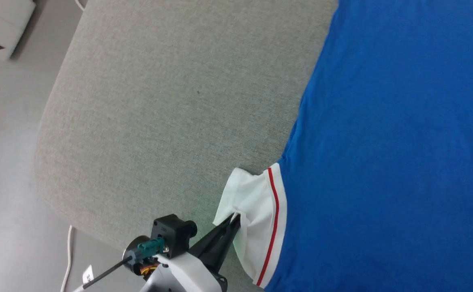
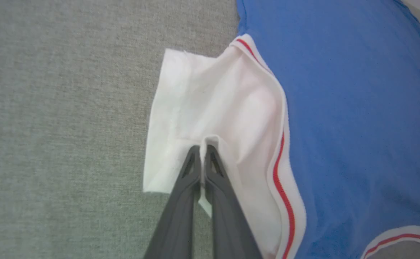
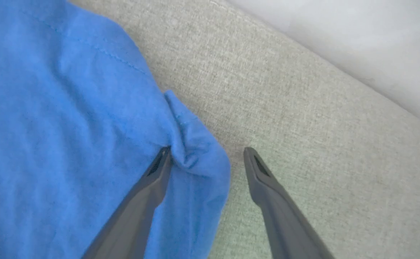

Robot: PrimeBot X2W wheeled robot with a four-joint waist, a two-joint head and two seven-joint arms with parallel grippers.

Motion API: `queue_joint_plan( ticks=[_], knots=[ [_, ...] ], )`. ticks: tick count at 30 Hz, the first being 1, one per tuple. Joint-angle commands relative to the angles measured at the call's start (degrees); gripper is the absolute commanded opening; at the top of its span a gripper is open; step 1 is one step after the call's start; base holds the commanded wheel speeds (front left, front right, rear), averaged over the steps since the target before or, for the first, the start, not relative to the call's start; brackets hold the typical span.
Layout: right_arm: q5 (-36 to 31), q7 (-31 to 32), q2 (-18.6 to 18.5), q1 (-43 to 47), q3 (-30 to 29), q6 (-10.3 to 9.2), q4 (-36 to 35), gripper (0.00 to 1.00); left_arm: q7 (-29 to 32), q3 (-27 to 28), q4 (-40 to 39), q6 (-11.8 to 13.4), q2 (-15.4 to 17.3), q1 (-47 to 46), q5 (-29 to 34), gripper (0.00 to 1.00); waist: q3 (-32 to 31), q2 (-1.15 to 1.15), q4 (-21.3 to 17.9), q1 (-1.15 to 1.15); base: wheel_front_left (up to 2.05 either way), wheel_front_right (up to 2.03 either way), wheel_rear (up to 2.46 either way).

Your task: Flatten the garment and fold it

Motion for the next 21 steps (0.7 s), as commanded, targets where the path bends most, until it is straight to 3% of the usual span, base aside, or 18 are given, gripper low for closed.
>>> queue_joint_plan(
  ticks=[1,2,3,13,21],
  knots=[
    [0.5,0.2,0.1,1.9,1.0,-0.04,2.3,0.93,-0.7,-0.2,0.8,-0.5,-0.6,-1.1,-0.1,0.0,1.0,0.0,1.1,0.01,0.0,0.0,0.0],
    [1.1,-0.1,0.1,2.3,0.9,-0.04,2.8,0.25,-0.8,-0.2,1.3,-0.5,-0.8,-1.2,-0.2,0.0,0.8,0.0,1.1,0.01,0.0,0.0,0.0],
    [1.6,-0.7,0.2,2.7,0.8,-0.04,3.2,0.0,-1.0,-0.1,1.7,-0.6,-0.9,-1.2,-0.3,0.0,0.6,0.0,0.9,0.01,0.0,0.0,0.0],
    [3.6,-6.0,0.4,6.2,2.0,-0.04,6.6,0.0,-2.0,1.2,4.8,-0.3,0.1,-0.5,-1.4,0.0,-6.4,0.0,-3.3,0.01,0.0,0.0,0.0],
    [7.7,-12.5,1.8,16.6,2.5,-0.04,4.6,0.0,-2.7,3.4,6.6,1.3,1.5,3.2,-4.0,0.0,-16.2,0.0,-9.4,0.01,0.0,0.0,0.0]
  ],
)
